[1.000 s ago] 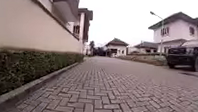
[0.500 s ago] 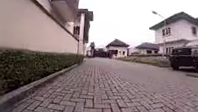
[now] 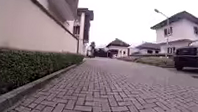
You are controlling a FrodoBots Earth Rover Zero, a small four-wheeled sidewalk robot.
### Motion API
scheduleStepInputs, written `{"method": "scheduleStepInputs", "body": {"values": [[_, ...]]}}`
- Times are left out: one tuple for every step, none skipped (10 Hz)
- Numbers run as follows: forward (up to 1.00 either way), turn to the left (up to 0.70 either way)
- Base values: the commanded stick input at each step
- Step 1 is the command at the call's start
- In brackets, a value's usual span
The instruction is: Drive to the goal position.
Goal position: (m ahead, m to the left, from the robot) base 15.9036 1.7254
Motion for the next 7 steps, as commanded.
{"method": "scheduleStepInputs", "body": {"values": [[0.70, 0.00], [0.70, 0.00], [0.70, 0.00], [0.70, 0.00], [0.70, 0.00], [0.70, 0.00], [0.70, 0.00]]}}
